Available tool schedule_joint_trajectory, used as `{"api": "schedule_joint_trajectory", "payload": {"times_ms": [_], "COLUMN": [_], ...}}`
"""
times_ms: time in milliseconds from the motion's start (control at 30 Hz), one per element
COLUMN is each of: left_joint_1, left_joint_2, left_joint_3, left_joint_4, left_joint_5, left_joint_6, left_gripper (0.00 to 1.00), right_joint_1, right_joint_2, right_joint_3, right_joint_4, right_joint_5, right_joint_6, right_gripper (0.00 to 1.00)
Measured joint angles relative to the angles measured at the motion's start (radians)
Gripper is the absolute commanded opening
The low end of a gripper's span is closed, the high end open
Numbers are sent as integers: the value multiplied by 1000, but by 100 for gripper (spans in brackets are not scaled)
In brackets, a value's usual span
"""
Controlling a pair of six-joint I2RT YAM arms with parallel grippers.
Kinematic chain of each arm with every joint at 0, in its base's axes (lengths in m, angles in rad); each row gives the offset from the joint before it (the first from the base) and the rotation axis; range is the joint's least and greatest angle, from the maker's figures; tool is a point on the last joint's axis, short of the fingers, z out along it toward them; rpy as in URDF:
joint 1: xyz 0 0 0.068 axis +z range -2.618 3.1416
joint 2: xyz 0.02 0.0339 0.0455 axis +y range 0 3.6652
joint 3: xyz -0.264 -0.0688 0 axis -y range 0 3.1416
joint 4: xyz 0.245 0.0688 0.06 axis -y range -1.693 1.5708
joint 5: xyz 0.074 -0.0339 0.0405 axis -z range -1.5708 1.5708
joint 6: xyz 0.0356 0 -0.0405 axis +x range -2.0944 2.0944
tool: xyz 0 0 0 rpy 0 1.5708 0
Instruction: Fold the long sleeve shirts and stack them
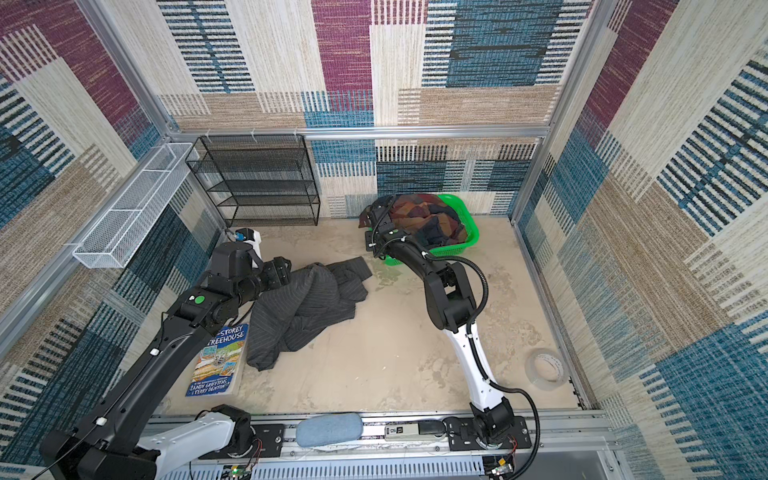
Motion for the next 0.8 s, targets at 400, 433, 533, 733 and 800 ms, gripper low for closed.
{"api": "schedule_joint_trajectory", "payload": {"times_ms": [400, 433, 533, 733, 800], "left_joint_1": [10, 10, 11, 11, 11], "left_joint_2": [1, 1, 1, 4, 10], "left_joint_3": [-24, -24, -26, -28, -28], "left_joint_4": [-6, -7, -7, -6, -4], "left_joint_5": [16, 16, 17, 19, 19], "left_joint_6": [-10, -10, -10, -10, -10], "left_gripper": [76, 76, 76, 76, 76], "right_joint_1": [-170, -182, -216, -267, -271], "right_joint_2": [-31, -32, -47, -100, -143], "right_joint_3": [-49, -52, -79, -151, -198], "right_joint_4": [25, 29, 46, 66, 79], "right_joint_5": [35, 35, 32, 29, 24], "right_joint_6": [19, 11, -16, -104, -121], "right_gripper": [47, 47, 48, 59, 64]}}
